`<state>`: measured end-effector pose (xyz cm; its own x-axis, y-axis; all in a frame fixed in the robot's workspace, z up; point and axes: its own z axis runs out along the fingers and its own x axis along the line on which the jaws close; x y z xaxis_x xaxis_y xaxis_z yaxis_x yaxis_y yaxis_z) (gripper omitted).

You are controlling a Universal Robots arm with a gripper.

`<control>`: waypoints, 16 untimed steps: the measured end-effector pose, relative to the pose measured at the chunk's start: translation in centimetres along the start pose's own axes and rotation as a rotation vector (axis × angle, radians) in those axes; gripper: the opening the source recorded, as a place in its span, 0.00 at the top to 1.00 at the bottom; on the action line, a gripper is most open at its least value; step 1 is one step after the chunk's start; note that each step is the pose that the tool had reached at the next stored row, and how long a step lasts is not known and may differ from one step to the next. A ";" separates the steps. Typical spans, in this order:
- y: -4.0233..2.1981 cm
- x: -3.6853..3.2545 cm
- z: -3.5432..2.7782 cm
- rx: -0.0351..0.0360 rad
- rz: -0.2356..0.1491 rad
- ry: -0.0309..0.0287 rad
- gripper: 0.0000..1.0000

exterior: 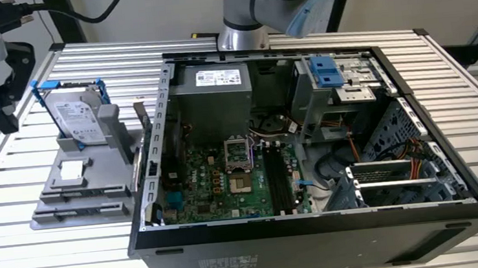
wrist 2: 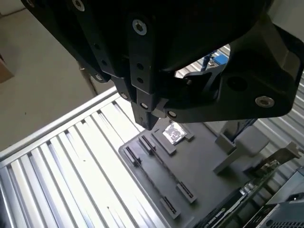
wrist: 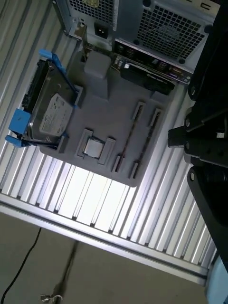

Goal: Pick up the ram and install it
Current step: 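Pick up the ram and move it above insertion slot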

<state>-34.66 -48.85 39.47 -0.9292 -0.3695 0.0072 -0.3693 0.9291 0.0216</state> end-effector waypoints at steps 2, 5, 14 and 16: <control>0.00 0.00 0.00 0.0009 -0.030 0.0009 1.00; 0.00 0.00 0.00 0.0021 -0.078 0.0022 1.00; 0.00 0.00 0.00 0.0047 -0.230 0.0061 1.00; 0.00 0.00 0.00 0.0053 -0.266 0.0069 1.00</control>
<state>-34.66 -48.85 39.47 -0.7991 -0.6011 0.0088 -0.6009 0.7991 0.0185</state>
